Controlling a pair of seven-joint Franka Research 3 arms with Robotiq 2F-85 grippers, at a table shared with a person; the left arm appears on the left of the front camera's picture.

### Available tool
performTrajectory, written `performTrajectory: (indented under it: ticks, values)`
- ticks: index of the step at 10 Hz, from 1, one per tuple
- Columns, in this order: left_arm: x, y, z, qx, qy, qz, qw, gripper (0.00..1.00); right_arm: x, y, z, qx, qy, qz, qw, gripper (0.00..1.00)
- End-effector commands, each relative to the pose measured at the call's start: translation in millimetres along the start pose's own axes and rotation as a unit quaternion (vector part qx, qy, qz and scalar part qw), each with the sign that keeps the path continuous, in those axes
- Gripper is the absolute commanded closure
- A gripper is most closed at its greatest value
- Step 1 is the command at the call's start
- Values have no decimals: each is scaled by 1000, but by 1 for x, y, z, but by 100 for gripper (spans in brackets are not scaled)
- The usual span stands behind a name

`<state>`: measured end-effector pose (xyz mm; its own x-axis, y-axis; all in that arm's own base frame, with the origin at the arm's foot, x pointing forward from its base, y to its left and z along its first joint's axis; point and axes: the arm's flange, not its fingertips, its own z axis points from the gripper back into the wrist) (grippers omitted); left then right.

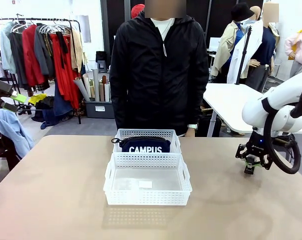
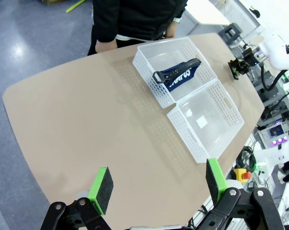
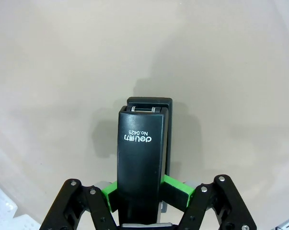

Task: Distribute items into two baskets.
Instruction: Pick up the Stapler that the person points to.

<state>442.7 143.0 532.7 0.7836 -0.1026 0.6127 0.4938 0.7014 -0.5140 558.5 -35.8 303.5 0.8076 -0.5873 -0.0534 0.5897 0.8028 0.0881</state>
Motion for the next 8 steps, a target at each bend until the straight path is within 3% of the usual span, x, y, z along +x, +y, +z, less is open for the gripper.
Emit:
performTrajectory:
  ticks: [1, 4, 6, 8]
  values:
    - [1, -1, 0, -4, -4, 5, 1000, 0, -1, 6, 13, 10, -1, 34, 999, 89]
    - [1, -1, 0, -4, -4, 5, 1000, 0, -22, 3, 84, 64, -14, 111, 992, 89]
    - [1, -1, 0, -4, -4, 5, 1000, 0, -34, -2, 126, 72, -31, 149, 986, 89]
    - [1, -1, 0, -4, -4, 5, 1000, 0, -49, -9, 167, 66, -16, 203, 977, 89]
